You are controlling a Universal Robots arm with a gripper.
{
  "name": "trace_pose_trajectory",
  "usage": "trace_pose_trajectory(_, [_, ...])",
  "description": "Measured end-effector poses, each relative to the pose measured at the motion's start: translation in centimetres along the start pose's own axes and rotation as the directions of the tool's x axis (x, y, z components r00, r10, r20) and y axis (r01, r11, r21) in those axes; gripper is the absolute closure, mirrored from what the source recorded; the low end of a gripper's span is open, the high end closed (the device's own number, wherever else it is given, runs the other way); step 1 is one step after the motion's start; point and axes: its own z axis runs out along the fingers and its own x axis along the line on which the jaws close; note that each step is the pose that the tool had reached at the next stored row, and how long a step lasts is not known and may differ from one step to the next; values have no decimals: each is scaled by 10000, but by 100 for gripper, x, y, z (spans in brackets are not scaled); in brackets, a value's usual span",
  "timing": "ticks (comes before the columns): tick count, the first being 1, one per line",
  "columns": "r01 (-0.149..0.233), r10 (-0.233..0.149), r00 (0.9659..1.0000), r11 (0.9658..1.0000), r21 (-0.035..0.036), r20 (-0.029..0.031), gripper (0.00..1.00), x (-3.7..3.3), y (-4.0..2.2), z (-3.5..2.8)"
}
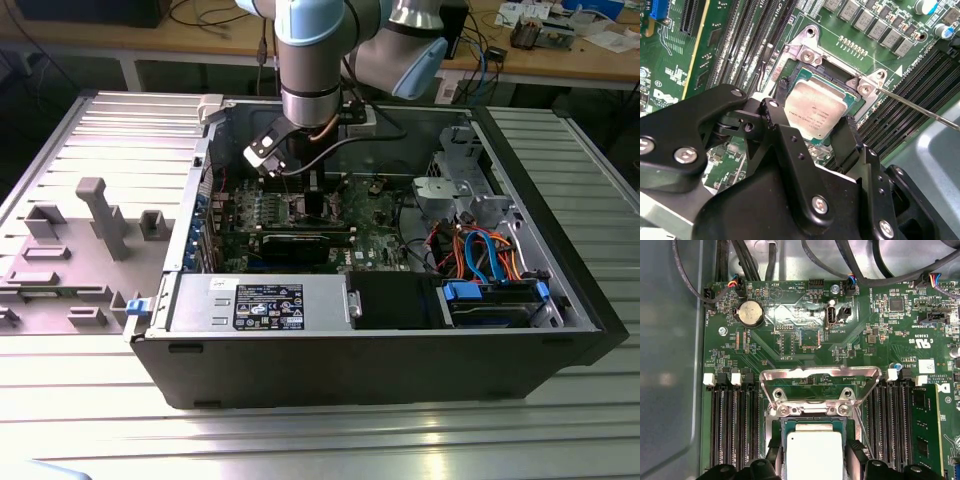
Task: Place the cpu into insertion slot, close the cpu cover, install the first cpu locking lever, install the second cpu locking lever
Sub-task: 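Place the cpu into insertion slot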
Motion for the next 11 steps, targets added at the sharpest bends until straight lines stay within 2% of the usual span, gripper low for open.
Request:
trace_pose_trajectory(5, [0, 0, 10000, 10000, 1, 0, 38, -1, 3, -44])
trace_pose_trajectory(11, [1, -1, 10000, 10000, 27, 0, 38, -3, 10, -125])
